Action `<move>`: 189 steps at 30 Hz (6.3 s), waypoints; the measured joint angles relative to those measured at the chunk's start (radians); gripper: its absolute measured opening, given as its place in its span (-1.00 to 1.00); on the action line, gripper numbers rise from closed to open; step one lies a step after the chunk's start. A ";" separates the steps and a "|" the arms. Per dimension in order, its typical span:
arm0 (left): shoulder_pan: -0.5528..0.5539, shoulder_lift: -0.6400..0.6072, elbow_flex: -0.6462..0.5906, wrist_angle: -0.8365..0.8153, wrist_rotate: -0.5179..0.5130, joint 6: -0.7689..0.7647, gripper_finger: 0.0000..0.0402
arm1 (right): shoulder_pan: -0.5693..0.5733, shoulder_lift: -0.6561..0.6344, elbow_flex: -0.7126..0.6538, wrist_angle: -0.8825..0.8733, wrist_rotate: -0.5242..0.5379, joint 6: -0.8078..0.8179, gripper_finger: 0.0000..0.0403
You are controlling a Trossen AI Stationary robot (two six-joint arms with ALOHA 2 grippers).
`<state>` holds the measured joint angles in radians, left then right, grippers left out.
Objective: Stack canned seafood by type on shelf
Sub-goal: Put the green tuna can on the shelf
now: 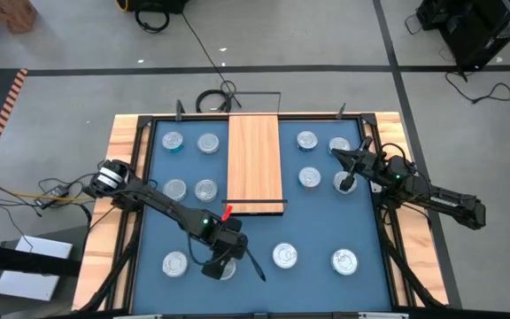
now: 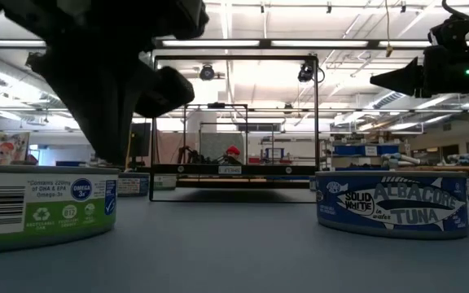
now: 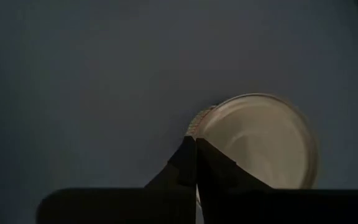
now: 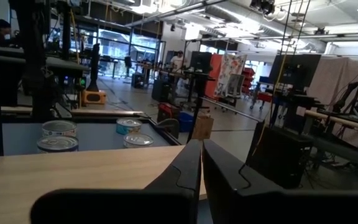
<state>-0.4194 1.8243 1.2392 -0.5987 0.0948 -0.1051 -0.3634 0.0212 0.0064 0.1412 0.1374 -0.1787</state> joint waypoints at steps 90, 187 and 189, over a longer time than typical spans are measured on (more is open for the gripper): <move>-0.333 0.045 -0.053 0.026 -0.544 0.148 -0.91 | 0.000 0.000 0.000 0.000 -0.001 0.000 -0.86; -0.309 0.023 0.007 0.188 -0.525 -0.129 -0.99 | 0.000 0.000 0.000 0.000 -0.001 0.000 -0.85; -0.289 -0.008 0.007 0.179 -0.516 -0.134 -0.99 | 0.000 0.000 0.000 -0.001 -0.001 0.000 -0.86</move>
<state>-0.7084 1.8168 1.2465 -0.4198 -0.4208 -0.2394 -0.3634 0.0216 0.0063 0.1398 0.1367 -0.1787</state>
